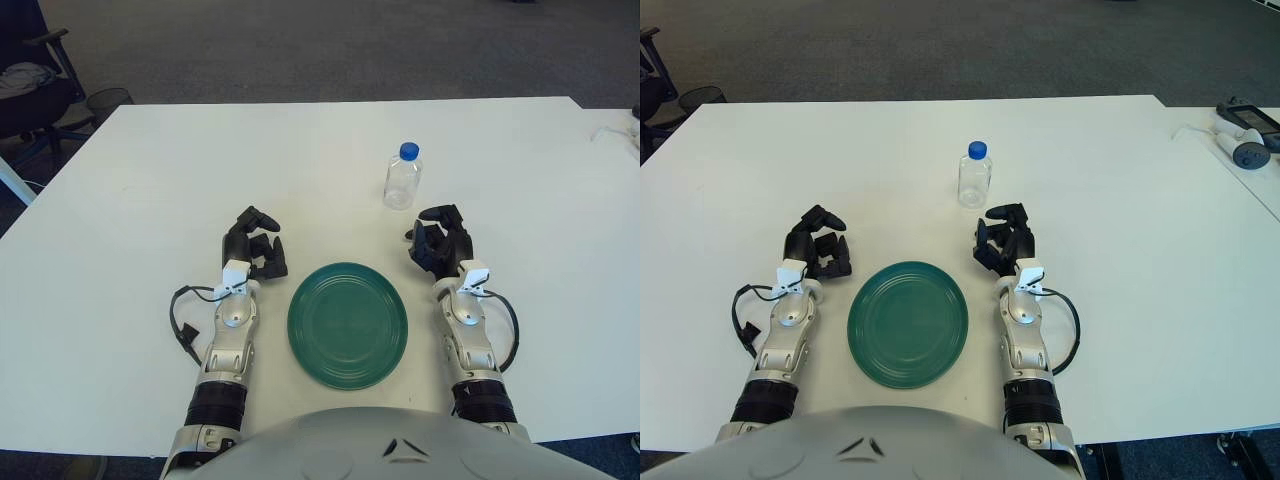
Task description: Put the bottle into the plate.
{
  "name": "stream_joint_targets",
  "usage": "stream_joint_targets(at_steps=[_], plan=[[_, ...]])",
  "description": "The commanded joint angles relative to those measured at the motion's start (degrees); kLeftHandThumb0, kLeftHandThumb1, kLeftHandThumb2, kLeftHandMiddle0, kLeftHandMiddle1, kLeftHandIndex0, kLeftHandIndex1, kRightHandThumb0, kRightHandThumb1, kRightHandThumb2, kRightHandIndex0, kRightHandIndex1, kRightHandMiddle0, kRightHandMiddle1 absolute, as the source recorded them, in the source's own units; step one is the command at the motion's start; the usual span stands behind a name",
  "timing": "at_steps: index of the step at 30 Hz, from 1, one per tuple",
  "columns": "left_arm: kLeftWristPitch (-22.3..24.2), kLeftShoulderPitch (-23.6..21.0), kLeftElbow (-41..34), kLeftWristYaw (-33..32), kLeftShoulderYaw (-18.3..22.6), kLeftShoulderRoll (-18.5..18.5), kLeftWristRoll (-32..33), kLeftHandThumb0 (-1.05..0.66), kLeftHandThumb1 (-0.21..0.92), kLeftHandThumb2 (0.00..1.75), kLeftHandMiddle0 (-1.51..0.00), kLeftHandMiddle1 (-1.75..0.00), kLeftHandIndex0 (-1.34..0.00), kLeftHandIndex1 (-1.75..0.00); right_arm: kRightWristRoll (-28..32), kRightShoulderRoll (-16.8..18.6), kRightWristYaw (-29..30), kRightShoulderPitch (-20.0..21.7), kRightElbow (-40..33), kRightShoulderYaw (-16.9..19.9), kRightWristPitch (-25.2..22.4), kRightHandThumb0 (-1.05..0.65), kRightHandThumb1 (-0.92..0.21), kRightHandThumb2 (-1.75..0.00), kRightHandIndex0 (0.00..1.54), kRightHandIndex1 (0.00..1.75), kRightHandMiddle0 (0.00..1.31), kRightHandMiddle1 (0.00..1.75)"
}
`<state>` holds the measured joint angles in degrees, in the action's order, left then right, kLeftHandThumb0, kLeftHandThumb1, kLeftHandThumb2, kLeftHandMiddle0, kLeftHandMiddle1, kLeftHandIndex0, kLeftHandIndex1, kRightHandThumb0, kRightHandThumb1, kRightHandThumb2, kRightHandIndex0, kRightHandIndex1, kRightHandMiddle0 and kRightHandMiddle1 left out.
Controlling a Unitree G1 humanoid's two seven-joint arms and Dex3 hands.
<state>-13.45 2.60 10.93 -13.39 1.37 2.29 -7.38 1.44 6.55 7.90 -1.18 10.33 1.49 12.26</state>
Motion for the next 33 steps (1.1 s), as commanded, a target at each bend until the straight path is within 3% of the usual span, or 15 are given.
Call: stream_joint_targets(at_steps=[1,17,24,28,33], plan=[[1.9,0.7,1.7,-0.5,0.3,-0.4,-0.7,-0.58,0.08,1.61,-1.32,-1.75,-0.81,-1.75,0.5,0.5,-0.2,-1.1,1.2,0.2,-1.9,-0.01,-0.61,-0.91,0.43,1.55,0.28,1.75],[1.7,0.4,2.0,0.0,0.3,-0.4,-0.1,-0.58,0.07,1.62,-1.32,-1.75,-0.82,-1.75,0.3,0.4,-0.1,-0.9,1.6,0.3,-1.8,-0.01,-0.61,-0.91,0.44,1.56,0.27,1.75],[1.9,0.4,1.9,0.0,0.2,-0.3,-0.2,-0.58,0.07,1.62,-1.32,-1.75,-0.82,-1.75,-1.4,0.2,1.9,0.2,4.0,0.8,0.4,-0.01,-0.61,-0.92,0.44,1.58,0.25,1.75],[1.7,0.3,2.1,0.1,0.1,-0.4,-0.2,-0.58,0.07,1.63,-1.32,-1.75,-0.82,-1.75,-2.4,-0.5,5.6,6.6,14.2,3.1,3.7,-0.01,-0.63,-0.91,0.43,1.61,0.22,1.75],[1.4,0.2,2.6,0.2,0.0,-0.5,-0.3,-0.59,0.06,1.63,-1.32,-1.75,-0.83,-1.75,-1.9,-0.3,8.2,10.7,21.2,5.1,6.5,-0.01,-0.64,-0.91,0.41,1.65,0.19,1.75]])
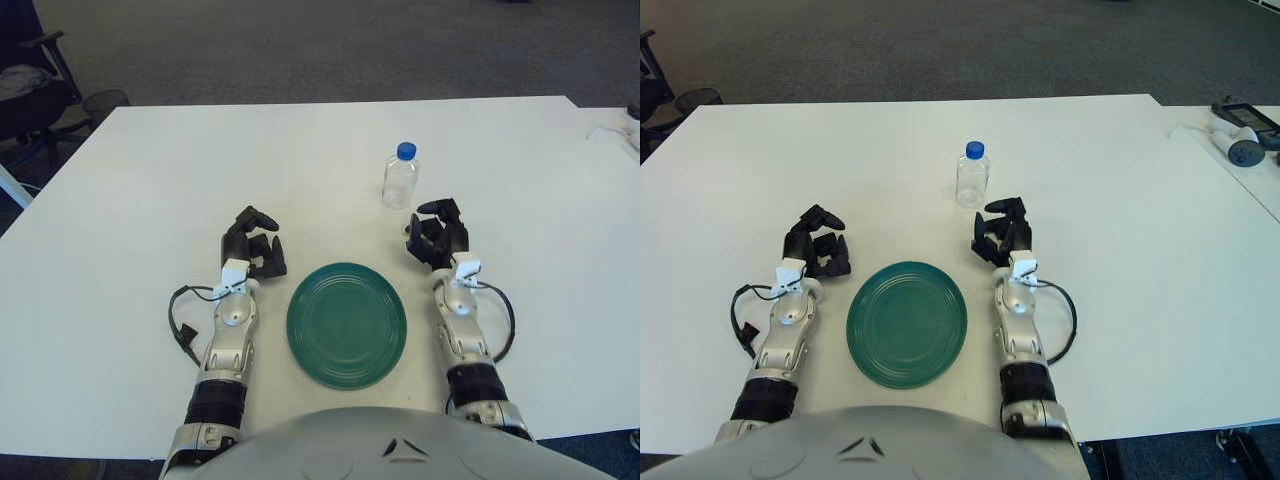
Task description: Put the bottle into the plate.
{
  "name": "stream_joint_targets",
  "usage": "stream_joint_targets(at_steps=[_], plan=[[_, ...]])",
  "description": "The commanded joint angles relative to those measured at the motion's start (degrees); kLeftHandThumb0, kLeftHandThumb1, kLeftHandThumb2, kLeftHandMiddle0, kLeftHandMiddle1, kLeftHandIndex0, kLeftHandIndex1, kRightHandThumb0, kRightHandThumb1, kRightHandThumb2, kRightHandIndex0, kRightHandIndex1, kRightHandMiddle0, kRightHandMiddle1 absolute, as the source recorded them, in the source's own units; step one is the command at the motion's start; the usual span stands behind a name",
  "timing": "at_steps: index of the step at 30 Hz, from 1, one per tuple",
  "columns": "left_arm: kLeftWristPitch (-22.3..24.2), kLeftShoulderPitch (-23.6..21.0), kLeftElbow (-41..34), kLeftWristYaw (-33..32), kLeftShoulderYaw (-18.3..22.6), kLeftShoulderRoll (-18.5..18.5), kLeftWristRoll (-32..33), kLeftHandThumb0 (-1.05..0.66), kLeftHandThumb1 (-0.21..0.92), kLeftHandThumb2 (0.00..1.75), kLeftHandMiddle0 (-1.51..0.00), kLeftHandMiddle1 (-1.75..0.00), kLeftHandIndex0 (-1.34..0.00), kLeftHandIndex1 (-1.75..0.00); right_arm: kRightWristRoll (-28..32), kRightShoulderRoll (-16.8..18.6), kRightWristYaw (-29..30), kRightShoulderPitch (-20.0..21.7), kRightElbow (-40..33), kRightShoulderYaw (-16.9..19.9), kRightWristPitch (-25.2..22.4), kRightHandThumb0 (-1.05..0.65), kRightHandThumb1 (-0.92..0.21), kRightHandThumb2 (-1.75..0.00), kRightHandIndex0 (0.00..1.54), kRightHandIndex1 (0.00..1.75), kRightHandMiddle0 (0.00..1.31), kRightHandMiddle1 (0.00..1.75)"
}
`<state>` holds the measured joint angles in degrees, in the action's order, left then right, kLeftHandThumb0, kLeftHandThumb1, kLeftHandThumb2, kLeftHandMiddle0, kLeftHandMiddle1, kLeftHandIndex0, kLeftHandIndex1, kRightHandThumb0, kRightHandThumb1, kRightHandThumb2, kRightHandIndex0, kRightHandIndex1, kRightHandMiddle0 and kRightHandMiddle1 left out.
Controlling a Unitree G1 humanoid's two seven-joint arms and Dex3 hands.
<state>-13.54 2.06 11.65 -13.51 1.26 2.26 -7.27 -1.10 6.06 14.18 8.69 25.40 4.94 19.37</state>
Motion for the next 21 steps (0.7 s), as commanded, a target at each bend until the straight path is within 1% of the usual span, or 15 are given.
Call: stream_joint_targets(at_steps=[1,5,11,17,21], plan=[[1.4,0.7,2.0,0.3,0.0,-0.4,-0.4,-0.59,0.06,1.64,-1.32,-1.75,-0.83,-1.75,0.7,0.4,2.4,1.5,7.2,2.0,-0.1,-0.01,-0.64,-0.91,0.41,1.65,0.18,1.75],[0.8,0.7,2.4,0.2,-0.1,-0.6,-0.6,-0.6,0.05,1.65,-1.31,-1.75,-0.84,-1.75,0.6,0.6,4.0,4.4,11.5,2.7,1.0,-0.01,-0.65,-0.89,0.4,1.65,0.18,1.75],[0.9,0.8,2.4,0.1,0.0,-0.6,-0.6,-0.6,0.04,1.65,-1.32,-1.75,-0.84,-1.75,0.2,-0.3,4.3,8.5,17.0,2.9,1.6,-0.01,-0.68,-0.85,0.39,1.62,0.18,1.75],[1.0,0.9,2.1,-0.1,0.1,-0.5,-0.7,-0.6,0.05,1.65,-1.32,-1.75,-0.84,-1.75,0.7,-1.1,3.0,11.0,20.8,3.0,3.8,-0.01,-0.7,-0.8,0.4,1.59,0.18,1.75],[1.3,1.0,1.9,-0.3,0.1,-0.5,-0.8,-0.59,0.05,1.64,-1.32,-1.75,-0.84,-1.75,0.7,-1.1,2.9,12.3,22.0,3.1,4.6,-0.01,-0.72,-0.76,0.39,1.56,0.18,1.75]])
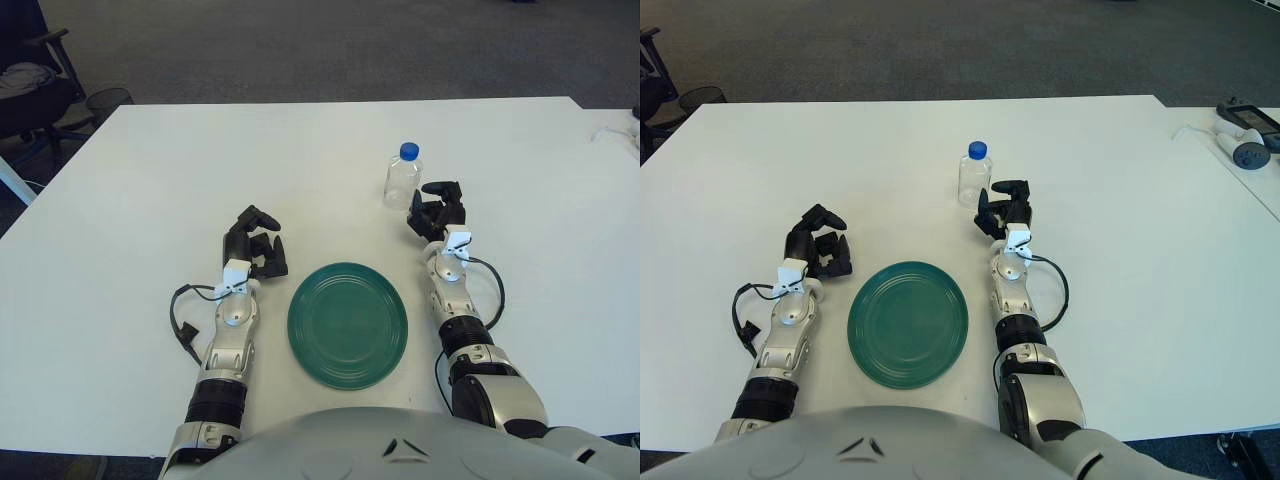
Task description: Put the bottle into the plate.
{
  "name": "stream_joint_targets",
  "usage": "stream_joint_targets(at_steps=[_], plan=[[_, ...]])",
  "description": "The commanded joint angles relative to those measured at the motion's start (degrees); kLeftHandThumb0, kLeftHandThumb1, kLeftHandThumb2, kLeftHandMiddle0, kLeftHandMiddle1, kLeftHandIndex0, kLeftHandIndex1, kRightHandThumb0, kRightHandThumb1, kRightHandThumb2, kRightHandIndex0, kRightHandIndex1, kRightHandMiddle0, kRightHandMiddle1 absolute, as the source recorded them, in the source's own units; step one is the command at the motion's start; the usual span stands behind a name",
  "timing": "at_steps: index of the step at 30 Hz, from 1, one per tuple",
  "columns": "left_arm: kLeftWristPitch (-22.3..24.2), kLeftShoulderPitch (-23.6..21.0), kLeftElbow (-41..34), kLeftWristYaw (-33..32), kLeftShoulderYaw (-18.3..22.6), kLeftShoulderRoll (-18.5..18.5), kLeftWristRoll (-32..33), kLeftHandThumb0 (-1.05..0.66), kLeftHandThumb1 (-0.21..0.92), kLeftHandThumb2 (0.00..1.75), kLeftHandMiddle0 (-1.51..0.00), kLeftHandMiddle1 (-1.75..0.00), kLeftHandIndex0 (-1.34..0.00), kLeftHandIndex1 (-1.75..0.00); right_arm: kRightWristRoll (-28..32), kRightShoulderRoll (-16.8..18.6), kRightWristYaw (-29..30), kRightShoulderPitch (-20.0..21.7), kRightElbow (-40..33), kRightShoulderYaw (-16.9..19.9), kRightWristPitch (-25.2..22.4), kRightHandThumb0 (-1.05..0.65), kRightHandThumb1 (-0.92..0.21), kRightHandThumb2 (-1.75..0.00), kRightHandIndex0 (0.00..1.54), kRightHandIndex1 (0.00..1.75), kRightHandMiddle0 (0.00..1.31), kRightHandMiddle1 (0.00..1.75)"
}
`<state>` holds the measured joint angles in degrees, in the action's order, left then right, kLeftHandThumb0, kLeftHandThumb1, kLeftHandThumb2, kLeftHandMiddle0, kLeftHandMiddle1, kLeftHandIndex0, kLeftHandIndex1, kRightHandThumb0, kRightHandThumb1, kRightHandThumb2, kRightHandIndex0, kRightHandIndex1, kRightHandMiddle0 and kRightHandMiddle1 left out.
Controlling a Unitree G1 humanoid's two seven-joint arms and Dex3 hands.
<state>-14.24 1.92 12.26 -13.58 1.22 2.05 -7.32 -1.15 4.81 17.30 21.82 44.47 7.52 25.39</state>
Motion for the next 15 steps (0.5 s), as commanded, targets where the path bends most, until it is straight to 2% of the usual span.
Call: stream_joint_targets(at_steps=[1,15], plan=[[2.1,1.2,1.1,-0.3,0.1,-0.2,-0.8,-0.59,0.05,1.64,-1.32,-1.75,-0.83,-1.75,0.7,0.2,-0.1,-0.5,3.0,0.4,-1.4,-0.01,-0.73,-0.75,0.39,1.55,0.18,1.75],[2.4,1.4,0.9,-0.9,0.2,-0.2,-1.0,-0.59,0.06,1.64,-1.32,-1.75,-0.83,-1.75,0.4,0.9,-1.6,-1.5,-0.9,-0.7,-2.8,-0.01,-0.76,-0.69,0.36,1.51,0.22,1.75]])
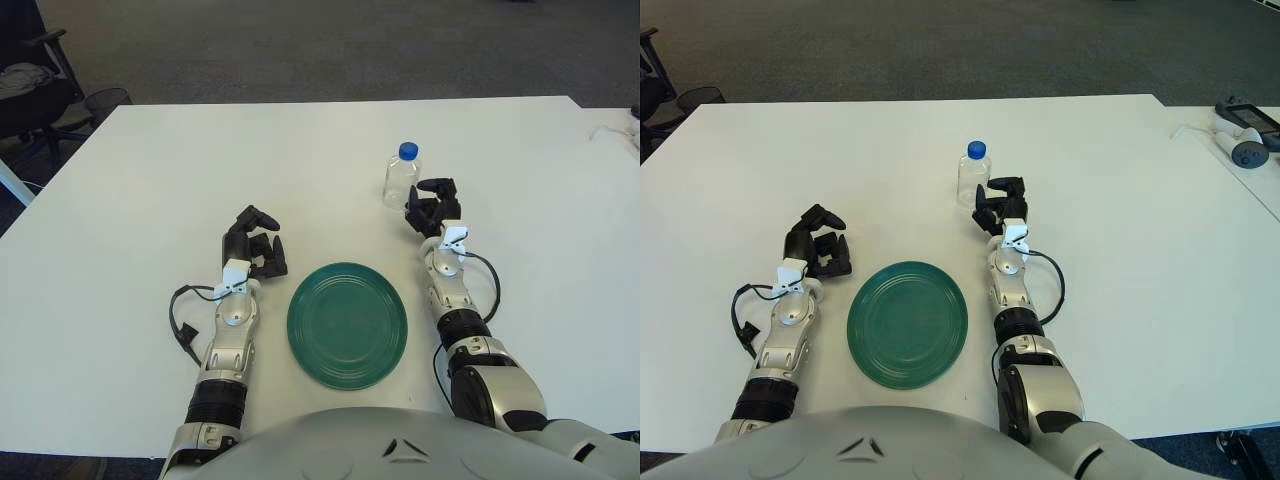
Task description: Put the bottle into the plate.
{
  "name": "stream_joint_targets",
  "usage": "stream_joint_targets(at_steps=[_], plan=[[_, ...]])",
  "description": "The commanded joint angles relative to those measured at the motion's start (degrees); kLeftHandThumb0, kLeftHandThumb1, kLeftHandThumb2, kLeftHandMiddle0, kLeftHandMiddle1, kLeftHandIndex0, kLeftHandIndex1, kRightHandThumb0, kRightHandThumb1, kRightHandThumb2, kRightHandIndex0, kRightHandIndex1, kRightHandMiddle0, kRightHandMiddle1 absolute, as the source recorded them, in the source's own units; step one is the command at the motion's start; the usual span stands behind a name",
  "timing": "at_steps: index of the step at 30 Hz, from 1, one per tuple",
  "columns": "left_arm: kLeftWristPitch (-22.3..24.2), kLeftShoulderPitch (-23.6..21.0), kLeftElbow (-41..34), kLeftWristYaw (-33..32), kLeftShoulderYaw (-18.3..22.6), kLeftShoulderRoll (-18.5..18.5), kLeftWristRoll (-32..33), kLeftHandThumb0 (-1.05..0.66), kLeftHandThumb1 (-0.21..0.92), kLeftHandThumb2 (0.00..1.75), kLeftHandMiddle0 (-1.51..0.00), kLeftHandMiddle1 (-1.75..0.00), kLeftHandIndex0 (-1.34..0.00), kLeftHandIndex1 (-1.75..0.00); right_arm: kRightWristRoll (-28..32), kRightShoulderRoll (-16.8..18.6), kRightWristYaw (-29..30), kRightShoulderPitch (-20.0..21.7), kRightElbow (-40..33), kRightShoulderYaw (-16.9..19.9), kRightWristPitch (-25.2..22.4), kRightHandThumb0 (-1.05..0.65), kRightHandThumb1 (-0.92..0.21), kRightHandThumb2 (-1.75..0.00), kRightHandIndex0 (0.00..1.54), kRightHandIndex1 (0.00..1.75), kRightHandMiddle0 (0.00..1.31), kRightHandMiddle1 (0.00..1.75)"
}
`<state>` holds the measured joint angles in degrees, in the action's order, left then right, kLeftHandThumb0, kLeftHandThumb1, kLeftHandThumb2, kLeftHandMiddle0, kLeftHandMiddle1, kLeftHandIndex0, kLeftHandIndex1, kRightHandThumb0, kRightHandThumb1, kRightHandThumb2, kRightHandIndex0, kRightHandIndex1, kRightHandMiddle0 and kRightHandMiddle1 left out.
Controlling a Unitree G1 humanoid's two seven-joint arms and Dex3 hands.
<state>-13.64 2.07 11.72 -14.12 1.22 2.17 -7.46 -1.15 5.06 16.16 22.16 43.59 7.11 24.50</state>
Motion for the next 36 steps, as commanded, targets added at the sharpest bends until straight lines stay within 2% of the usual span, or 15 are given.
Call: stream_joint_targets(at_steps=[1,12,20,22,27,30,34,36], plan=[[1.9,1.2,1.5,-0.4,0.1,-0.3,-0.9,-0.59,0.06,1.64,-1.32,-1.75,-0.83,-1.75,0.4,0.7,-0.5,-1.9,-0.3,-0.4,-2.1,-0.01,-0.76,-0.69,0.36,1.51,0.22,1.75],[1.6,0.9,2.0,-0.5,0.3,-0.3,-0.7,-0.59,0.06,1.63,-1.33,-1.75,-0.83,-1.75,0.1,1.2,-1.1,-4.4,-3.8,-1.1,-2.9,-0.01,-0.72,-0.75,0.36,1.54,0.24,1.75],[1.2,0.8,2.2,-0.6,0.5,-0.4,-0.8,-0.59,0.06,1.63,-1.32,-1.75,-0.83,-1.75,0.1,1.9,0.1,-6.4,-6.6,-1.0,-3.1,-0.01,-0.69,-0.85,0.36,1.66,0.18,1.75],[1.1,0.7,2.4,-0.4,0.5,-0.5,-0.6,-0.59,0.06,1.63,-1.32,-1.75,-0.83,-1.75,-0.1,2.2,1.0,-6.9,-7.3,-0.8,-2.7,-0.01,-0.7,-0.84,0.34,1.67,0.17,1.75],[0.8,0.4,2.8,0.0,0.8,-0.7,-0.2,-0.58,0.06,1.63,-1.32,-1.75,-0.82,-1.75,-1.3,3.3,4.9,-8.9,-10.1,-0.5,-1.5,0.0,-0.87,-0.6,0.22,1.65,0.14,1.75],[0.9,0.3,3.0,-0.2,0.9,-0.8,-0.2,-0.58,0.07,1.62,-1.32,-1.75,-0.82,-1.75,-1.8,3.8,7.1,-10.2,-12.5,-0.3,-1.5,0.0,-0.9,-0.54,0.19,1.64,0.13,1.75],[1.2,-0.2,3.4,-0.4,1.3,-0.8,-0.2,-0.58,0.07,1.62,-1.32,-1.75,-0.82,-1.75,-1.7,4.6,10.1,-10.9,-14.0,0.3,-0.4,0.0,-0.9,-0.55,0.21,1.63,0.13,1.75],[1.1,-0.3,3.6,-0.5,1.4,-0.8,-0.2,-0.58,0.07,1.62,-1.32,-1.75,-0.81,-1.75,-1.3,5.1,11.7,-11.1,-14.7,0.7,0.5,0.0,-0.84,-0.63,0.24,1.64,0.14,1.75]])
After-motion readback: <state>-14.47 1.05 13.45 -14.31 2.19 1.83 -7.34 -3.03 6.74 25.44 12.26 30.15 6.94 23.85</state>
